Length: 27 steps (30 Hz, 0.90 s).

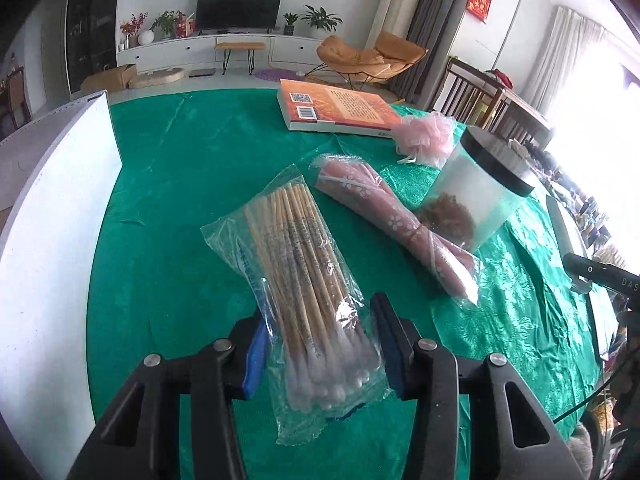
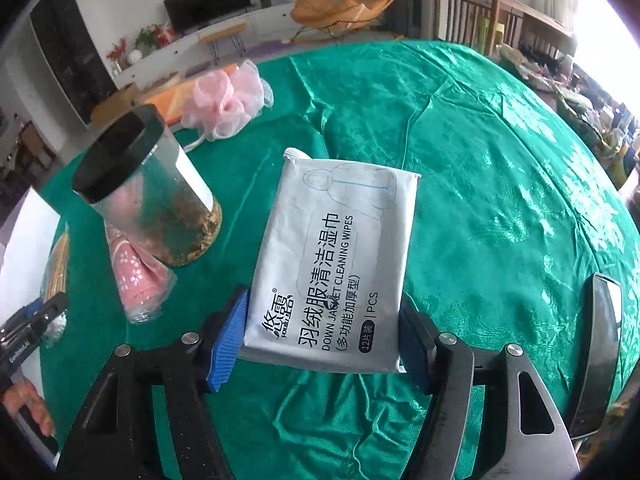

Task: Organize soft objects

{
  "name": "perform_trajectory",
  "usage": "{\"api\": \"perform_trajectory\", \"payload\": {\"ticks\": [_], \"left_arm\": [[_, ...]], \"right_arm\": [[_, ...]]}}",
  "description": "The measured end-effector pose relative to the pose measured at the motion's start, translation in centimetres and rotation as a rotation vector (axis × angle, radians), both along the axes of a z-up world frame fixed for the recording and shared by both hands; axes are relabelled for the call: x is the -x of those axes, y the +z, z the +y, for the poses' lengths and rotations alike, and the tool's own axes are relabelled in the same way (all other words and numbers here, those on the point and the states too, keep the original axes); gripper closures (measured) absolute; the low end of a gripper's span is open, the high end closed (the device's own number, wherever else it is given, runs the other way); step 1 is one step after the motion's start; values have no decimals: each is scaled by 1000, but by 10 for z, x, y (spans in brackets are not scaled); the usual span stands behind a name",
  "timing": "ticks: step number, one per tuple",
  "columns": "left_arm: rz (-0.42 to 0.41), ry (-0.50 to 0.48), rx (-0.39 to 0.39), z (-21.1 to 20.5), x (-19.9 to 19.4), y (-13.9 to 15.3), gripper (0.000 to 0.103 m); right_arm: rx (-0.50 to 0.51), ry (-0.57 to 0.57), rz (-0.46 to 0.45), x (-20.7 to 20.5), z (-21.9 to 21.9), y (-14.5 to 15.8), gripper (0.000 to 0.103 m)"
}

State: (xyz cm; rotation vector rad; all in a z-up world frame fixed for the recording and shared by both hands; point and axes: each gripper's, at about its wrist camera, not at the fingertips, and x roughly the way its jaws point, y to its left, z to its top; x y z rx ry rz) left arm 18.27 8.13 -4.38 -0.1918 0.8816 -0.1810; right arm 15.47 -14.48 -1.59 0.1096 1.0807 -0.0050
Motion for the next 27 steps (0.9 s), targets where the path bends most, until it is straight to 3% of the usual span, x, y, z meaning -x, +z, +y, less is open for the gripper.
{"api": "perform_trajectory", "payload": {"ticks": [8,13,17,19,20,21,22,24,27], "left_arm": [[-168,55,130,56,74,80,56],[-227,153,69,129,134,120,56],[-201,287,-25,198,181,130,55],[-161,378,-95,228,199,124,49],[-132,421,-135,240,205,118,36],[-105,460,-163,251,209,111,13],[-81,493,-180,260,212,104,6],[-59,536,-190,271,218,90,3],[-57,557,-174,268,217,76,3]], "right_arm": [[-103,130,-131,28,55,78,33],[-194,326,-180,49,144,125,33],[-287,541,-163,71,244,144,33],[-346,641,-131,84,296,144,33],[-379,682,-106,89,320,142,33],[-408,716,-82,93,341,138,30],[-426,749,-64,97,361,132,29],[-437,814,-17,102,393,116,18],[-434,825,-6,103,393,98,18]]}}
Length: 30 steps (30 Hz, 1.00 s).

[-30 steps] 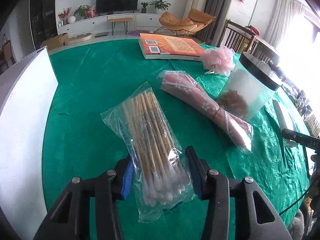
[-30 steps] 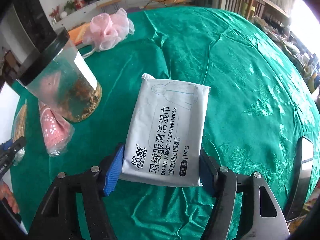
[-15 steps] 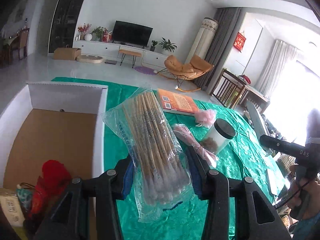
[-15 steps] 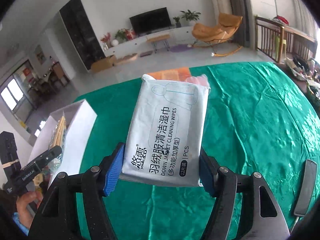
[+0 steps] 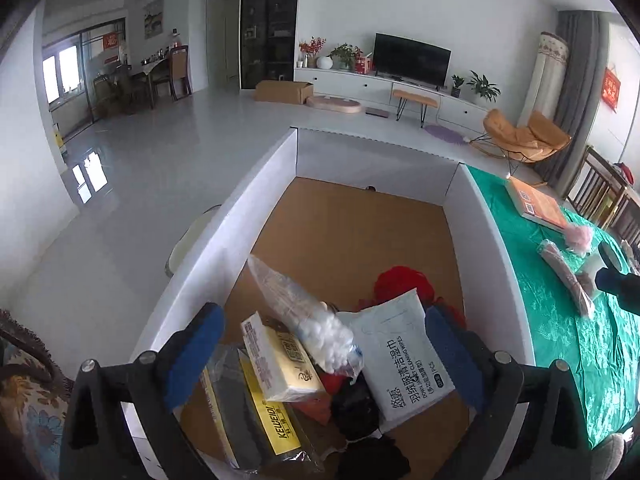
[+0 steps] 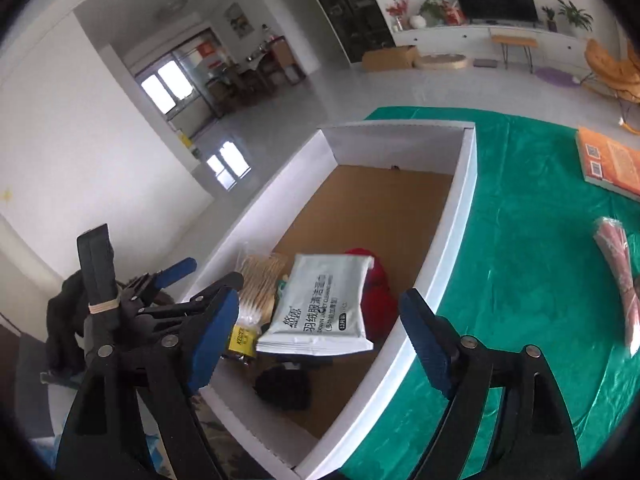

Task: Organize soft objects

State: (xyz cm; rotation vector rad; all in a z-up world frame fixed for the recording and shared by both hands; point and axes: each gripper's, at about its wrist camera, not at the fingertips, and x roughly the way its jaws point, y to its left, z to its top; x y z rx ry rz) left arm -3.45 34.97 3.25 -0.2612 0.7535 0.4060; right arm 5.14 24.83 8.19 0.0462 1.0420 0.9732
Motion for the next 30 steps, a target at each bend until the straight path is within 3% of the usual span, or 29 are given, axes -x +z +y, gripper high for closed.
{"api": "perform_trajectory", "payload": {"ticks": [4,9,14,17,20,23,30], "left_arm": [[-37,-60,39,-27,-19,-3,3],[-80,-199,60,-89,-51,11,3],[-69,-368,94,-170,-79,16,3],[-33,-480,104,-226,-98,8,3],[7,-572,114,-277,-126,-4,3],[38,-637,94,-318,-154,-19,3],[90,-664,174,-372,-233,-52,3]], "right_arm": [[66,-96,-83,-2,-44,-16,18],[231,-316,-184,-13,-136,-52,18],[468,-570,-160,-31,-239,-115,18],[525,-724,-137,-30,-299,-134,18],[529,-840,-113,-28,-338,-147,18],[430,-937,-57,-30,-364,-148,18],[373,-1009,-39,-25,-380,-143,18]]}}
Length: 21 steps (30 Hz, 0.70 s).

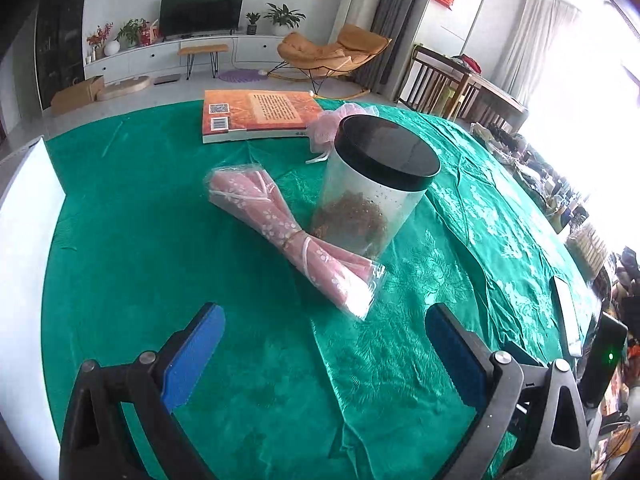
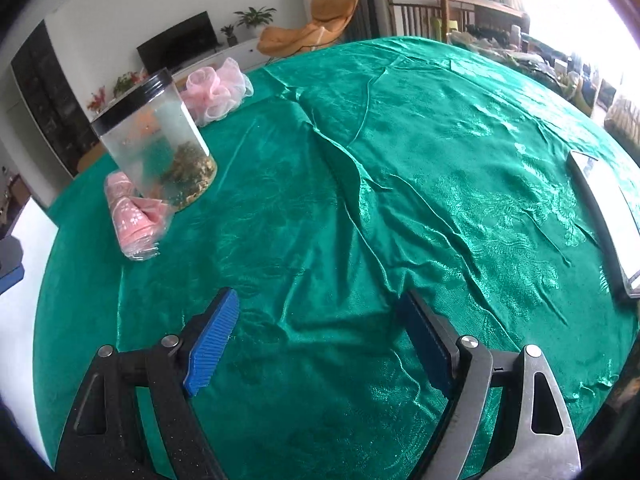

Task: Organize soft objects
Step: 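Grasp the pink patterned roll with the left tool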

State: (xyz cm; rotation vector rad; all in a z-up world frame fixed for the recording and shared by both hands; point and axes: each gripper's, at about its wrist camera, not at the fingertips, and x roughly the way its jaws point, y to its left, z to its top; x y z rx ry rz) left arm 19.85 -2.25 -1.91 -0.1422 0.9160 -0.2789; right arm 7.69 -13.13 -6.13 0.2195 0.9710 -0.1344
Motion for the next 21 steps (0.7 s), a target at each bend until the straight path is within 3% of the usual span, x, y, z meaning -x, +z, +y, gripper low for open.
{"api": "perform_trajectory", "payload": {"ticks": [4,10,13,19,21], "left_arm": [[6,17,-43,-22,-29,-20,3],[-18,48,-205,-39,-47,-51,3],[21,79,-238,-24,-52,-65,3],[14,171,-270,39,-30,-53,3],[23,159,-232,51,-27,-50,3]], "right_arm": [[13,7,1,1,2,-1,17],[15,13,-2,5,5,-3,16],[16,14,-2,5,5,-3,16],[15,12,-3,5,6,-3,15],[19,13,-2,5,6,-3,15]]}}
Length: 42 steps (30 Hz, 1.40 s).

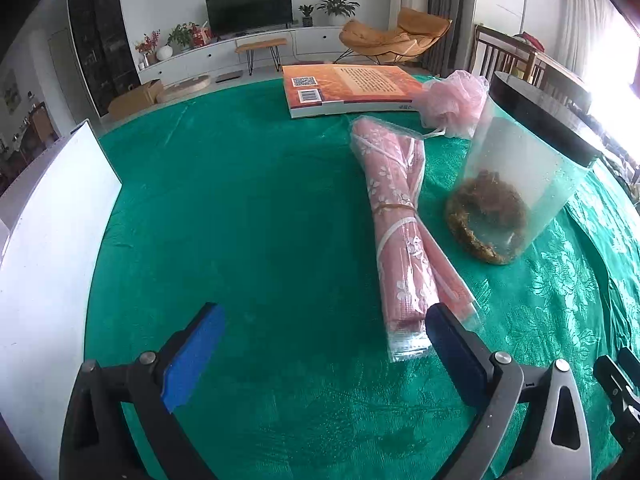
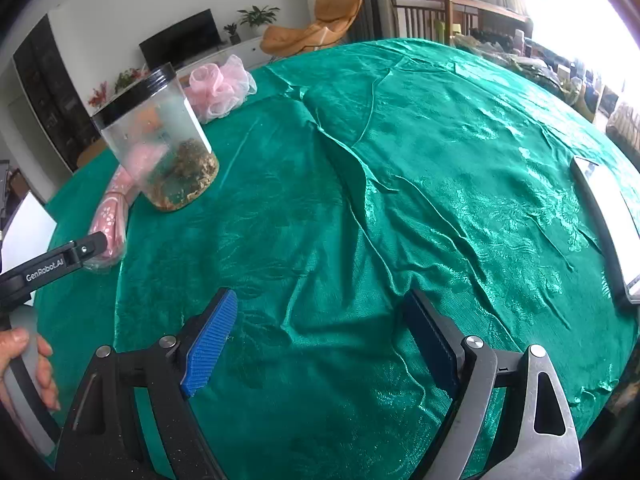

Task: Organize soft objects
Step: 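Grasp the pink patterned roll with the left tool, then hold the pink roll in the left tool while the right tool grasps the pink mesh puff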

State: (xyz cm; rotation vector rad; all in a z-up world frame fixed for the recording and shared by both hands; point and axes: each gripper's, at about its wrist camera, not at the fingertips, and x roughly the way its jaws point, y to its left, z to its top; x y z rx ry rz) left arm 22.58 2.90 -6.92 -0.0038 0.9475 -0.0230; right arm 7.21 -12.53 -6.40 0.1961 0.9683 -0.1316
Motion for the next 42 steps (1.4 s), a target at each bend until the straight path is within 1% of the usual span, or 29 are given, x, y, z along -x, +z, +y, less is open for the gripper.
{"api": "perform_trajectory", "payload": {"ticks": [1,3,4,6,8,10,13,15,16,17,18,20,21,22,24,25,26,28,29,35,37,38,39,40,41,42], "left_arm": [[2,-26,39,2,0,2,3],[4,-106,135,0,-3,5,3],[10,-146,169,-4,-7,6,3],[10,-199,194,-14,-15,9,3],[-4,-236,167,-26,-25,13,3],[-5,-260,110,-36,-35,12,3],[48,-274,16,-48,-53,-4,3],[68,-253,-34,-49,-61,-16,3],[75,-233,-42,-47,-64,-21,3],[79,-217,-24,-42,-66,-26,2],[66,-199,3,-39,-68,-26,1],[61,-159,12,-33,-74,-26,2],[56,-149,21,-31,-76,-25,4],[45,-139,27,-29,-76,-24,8],[12,-107,3,-25,-75,-21,41],[1,-102,19,-21,-73,-20,50],[-6,-91,29,-16,-71,-19,65],[-11,-68,44,-6,-66,-17,69],[-14,-48,33,-2,-62,-17,70],[-30,60,-21,13,-24,-19,69],[-30,71,-26,17,-20,-23,63],[-34,71,-31,16,-16,-24,54],[-35,76,-47,16,-15,-25,37],[-27,79,-55,17,-16,-26,26],[-12,69,-46,17,-18,-27,9],[-3,51,-32,17,-20,-29,7]], "right_arm": [[3,0,0,0,1,0,15],[8,0,1,0,1,1,15],[10,1,2,0,2,1,15],[4,0,0,0,2,1,15],[-1,0,-2,0,2,1,15],[-2,0,-2,0,2,1,15],[0,1,-1,0,2,1,15],[-3,1,-2,0,1,1,15],[-4,0,-3,0,1,1,15],[-5,1,-3,0,1,1,15],[-5,1,-3,0,1,1,15],[-2,1,-2,0,1,1,15],[0,2,-2,0,1,1,15],[-2,1,-2,0,1,1,15],[2,3,-1,0,0,1,15],[3,3,-1,0,0,1,15],[2,2,-1,0,0,1,15],[3,2,-1,0,0,1,15],[4,3,0,0,0,1,15],[5,3,0,0,0,1,15],[6,3,0,0,0,1,15],[6,3,0,0,0,1,15],[6,3,0,0,0,1,15],[5,3,0,0,0,1,15],[6,4,0,0,0,1,15],[5,4,0,0,-1,1,15]]}}
